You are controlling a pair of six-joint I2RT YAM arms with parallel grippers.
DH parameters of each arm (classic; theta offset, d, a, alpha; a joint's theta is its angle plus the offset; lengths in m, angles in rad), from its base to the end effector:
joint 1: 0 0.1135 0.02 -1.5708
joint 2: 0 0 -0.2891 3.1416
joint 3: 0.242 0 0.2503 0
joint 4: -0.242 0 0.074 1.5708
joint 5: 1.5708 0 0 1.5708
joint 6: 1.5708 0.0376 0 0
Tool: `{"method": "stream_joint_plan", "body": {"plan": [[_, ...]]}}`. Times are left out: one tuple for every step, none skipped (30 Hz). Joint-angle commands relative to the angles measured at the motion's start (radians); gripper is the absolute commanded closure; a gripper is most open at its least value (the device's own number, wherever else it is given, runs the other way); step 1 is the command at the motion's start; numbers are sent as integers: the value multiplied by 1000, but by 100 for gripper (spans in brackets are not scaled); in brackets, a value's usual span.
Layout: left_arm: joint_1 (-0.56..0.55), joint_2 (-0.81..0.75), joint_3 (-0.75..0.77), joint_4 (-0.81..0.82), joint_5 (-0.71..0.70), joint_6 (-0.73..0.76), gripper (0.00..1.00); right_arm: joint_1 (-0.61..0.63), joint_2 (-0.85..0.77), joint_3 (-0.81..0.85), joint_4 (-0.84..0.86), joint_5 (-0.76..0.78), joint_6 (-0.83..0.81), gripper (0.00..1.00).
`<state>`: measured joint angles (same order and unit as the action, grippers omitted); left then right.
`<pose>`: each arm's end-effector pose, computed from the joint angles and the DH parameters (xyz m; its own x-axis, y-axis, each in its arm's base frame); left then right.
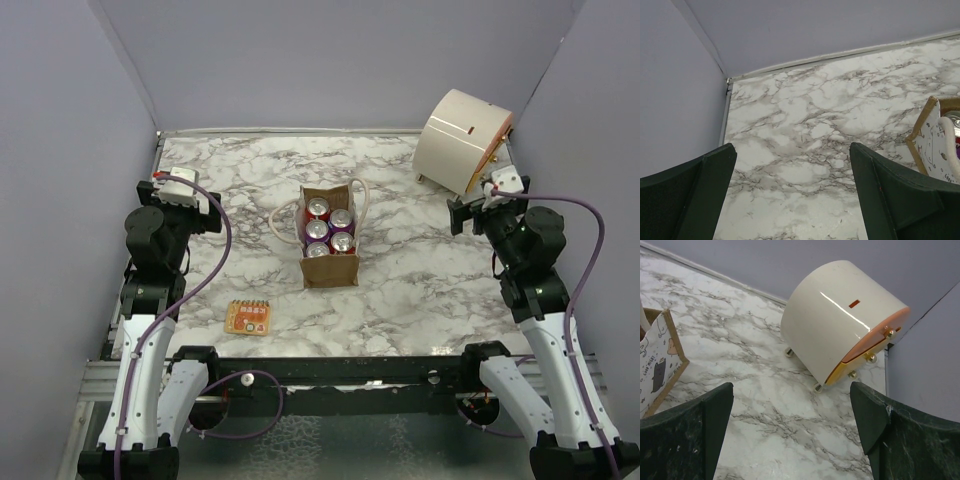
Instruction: Place the beverage into the canvas bag
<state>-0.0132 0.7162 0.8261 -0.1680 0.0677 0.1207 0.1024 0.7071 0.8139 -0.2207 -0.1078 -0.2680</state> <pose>0.1482 -0.0045 0.3831 -0.0479 0.1208 -0.9915 0.0871 0.9894 0.1163 0.1449 0.0190 0.3742 -0.0540 -0.2702 -0.9613 -0.2305 0.9401 -0.2513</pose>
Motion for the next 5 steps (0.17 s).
{"method": "stream_joint_plan", "body": {"plan": [[5,-11,18,-6,1,-12,1,-6,-8,-6,2,-9,-15,0],[5,-9,16,-5,3,-13,1,-6,-8,-8,3,-8,-17,0],[5,-10,14,-4,6,-11,1,-6,-9,-8,2,-11,-17,0],[5,-10,12,-3,11,-9,1,-6,-10,-7,0,-17,-18,0],[5,-12,12,-5,15,-8,1,-6,-11,-6,-2,-21,-19,0]]}}
